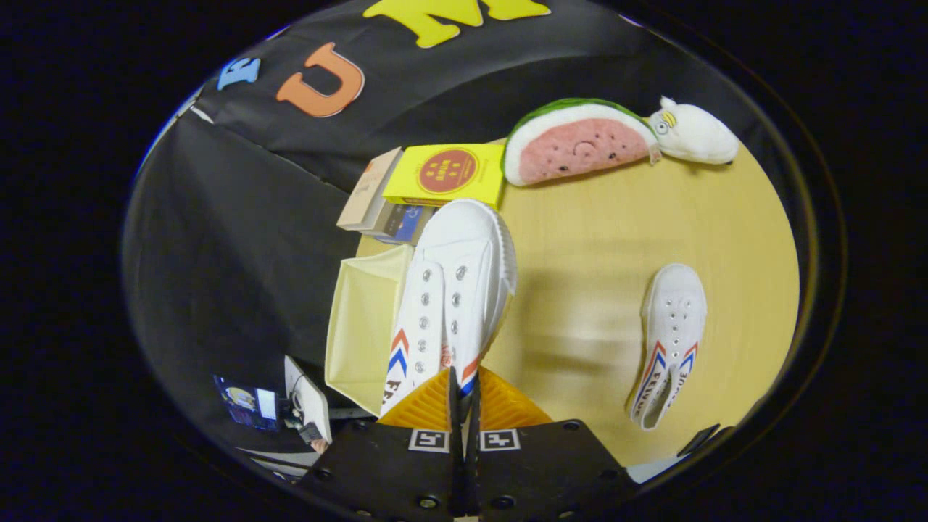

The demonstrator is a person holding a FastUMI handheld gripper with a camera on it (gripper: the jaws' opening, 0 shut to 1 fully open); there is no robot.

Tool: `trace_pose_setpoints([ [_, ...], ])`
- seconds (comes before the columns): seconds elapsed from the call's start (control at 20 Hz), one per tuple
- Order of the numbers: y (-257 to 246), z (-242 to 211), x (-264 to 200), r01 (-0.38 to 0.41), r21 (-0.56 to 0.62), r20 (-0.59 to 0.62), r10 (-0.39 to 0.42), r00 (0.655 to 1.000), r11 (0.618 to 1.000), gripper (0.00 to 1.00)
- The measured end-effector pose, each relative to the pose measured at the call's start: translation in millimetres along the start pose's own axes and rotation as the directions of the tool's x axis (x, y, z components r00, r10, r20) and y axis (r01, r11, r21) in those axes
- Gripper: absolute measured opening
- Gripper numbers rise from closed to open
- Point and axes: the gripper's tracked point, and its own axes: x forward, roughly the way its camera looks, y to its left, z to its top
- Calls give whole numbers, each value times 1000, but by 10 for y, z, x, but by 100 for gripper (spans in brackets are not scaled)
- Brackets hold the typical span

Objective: Open the storage box then place both shoes into the box .Put the left shoe in first, then the right shoe, with the right side of both shoes facing outward in a uniform manner.

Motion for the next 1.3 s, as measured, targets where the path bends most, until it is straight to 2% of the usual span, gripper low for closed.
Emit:
trace_pose_setpoints([
  [0.25,706,-61,255,-15,-37,-21,14,1000,999,1],
  [0.6,1404,-234,914,-15,-14,-53,14,998,1000,0],
  [0.85,1517,-286,1375,61,-21,-4,-61,998,998,1],
  [1.2,1545,-473,1936,131,22,-53,-129,990,991,1],
  [1.3,1478,-501,2055,173,45,-81,-169,982,984,1],
])
